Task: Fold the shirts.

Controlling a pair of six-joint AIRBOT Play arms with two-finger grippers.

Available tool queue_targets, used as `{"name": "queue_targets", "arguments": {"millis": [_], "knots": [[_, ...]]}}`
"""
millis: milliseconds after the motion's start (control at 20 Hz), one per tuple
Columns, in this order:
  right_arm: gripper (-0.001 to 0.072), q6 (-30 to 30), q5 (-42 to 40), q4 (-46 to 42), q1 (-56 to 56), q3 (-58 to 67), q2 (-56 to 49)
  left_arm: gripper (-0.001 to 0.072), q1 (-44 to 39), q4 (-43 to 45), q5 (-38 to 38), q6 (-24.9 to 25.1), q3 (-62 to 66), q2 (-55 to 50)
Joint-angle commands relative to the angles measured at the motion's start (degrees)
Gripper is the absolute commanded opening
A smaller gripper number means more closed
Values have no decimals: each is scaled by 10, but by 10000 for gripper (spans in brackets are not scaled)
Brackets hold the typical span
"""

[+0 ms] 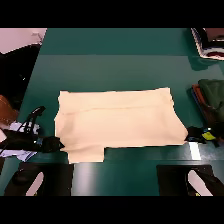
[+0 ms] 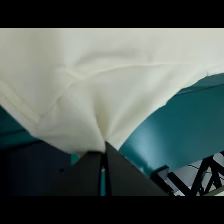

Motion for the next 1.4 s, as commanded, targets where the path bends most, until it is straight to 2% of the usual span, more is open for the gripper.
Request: {"name": "queue_targets", "arguments": {"millis": [0, 150, 300, 450, 650, 800, 850, 900, 950, 1000, 1200, 1250, 1300, 1350], "knots": [[22, 24, 49, -78, 29, 52, 75, 19, 0, -8, -46, -20, 47, 19], [22, 25, 10, -69, 65, 110, 22, 20, 0, 30, 37, 16, 81, -50], [22, 25, -55, -69, 105, 178, -83, 21, 0, 44, 152, 64, 115, -160], [23, 25, -83, -68, 131, 260, -212, 22, 0, 44, 250, 82, 171, -287], [25, 23, -96, -6, 135, 353, -341, 22, 0, 43, 326, 117, 226, -408], [25, 23, -114, 34, 136, 408, -398, 25, 0, 42, 347, 120, 246, -448], [39, 22, -113, 50, 135, 422, -412, 140, 0, 41, 348, 119, 248, -451], [247, 16, -113, 64, 132, 436, -424, 460, 0, 41, 350, 115, 251, -451], [477, 16, -113, 79, 127, 447, -434, 559, 0, 40, 350, 115, 254, -450], [523, 13, -111, 96, 120, 455, -440, 542, 0, 41, 341, 117, 262, -450], [523, -39, -79, 159, 51, 415, -412, 540, 0, 36, 243, 117, 313, -450], [523, -48, -79, 160, 30, 387, -396, 389, 0, 25, 226, 117, 316, -450], [523, -64, -79, 167, 4, 354, -382, 114, 0, 14, 213, 123, 315, -450], [523, -80, -80, 184, -20, 322, -374, 30, 0, 0, 209, 134, 315, -450]]}}
